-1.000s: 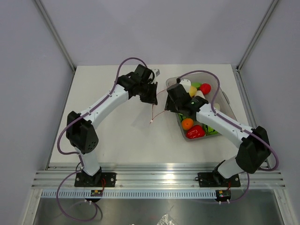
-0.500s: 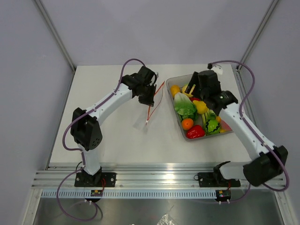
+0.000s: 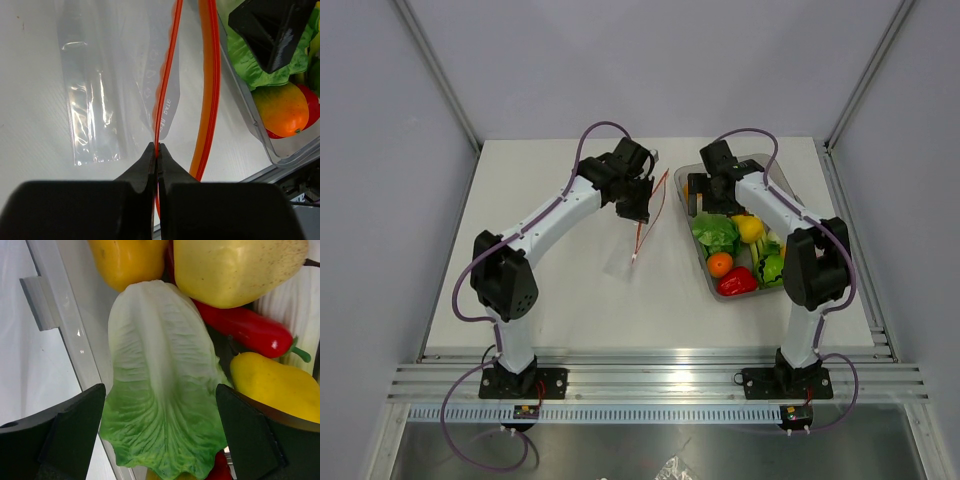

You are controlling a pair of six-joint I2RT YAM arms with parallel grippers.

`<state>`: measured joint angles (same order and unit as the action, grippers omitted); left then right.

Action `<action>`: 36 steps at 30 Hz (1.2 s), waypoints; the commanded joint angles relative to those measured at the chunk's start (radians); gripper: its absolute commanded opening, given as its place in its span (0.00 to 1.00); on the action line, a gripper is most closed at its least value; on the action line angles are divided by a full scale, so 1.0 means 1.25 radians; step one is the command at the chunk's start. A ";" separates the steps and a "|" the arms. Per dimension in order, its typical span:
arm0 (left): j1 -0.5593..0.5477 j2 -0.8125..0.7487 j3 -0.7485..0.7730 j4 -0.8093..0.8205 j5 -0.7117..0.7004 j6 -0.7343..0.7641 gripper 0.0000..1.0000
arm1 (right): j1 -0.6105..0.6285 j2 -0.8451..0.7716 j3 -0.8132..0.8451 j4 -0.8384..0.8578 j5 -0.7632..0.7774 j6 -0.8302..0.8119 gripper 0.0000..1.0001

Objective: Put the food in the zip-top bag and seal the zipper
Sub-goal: Pick up the fake vegetable from the zipper food storage bag.

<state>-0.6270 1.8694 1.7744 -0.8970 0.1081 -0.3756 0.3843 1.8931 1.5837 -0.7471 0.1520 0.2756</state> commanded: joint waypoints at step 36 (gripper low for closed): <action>-0.004 -0.036 0.042 0.006 -0.003 0.019 0.00 | -0.008 -0.044 -0.040 -0.010 0.038 -0.044 0.31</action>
<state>-0.6270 1.8694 1.7744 -0.8986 0.1020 -0.3622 0.3756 1.9591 1.5452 -0.7483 0.1761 0.1963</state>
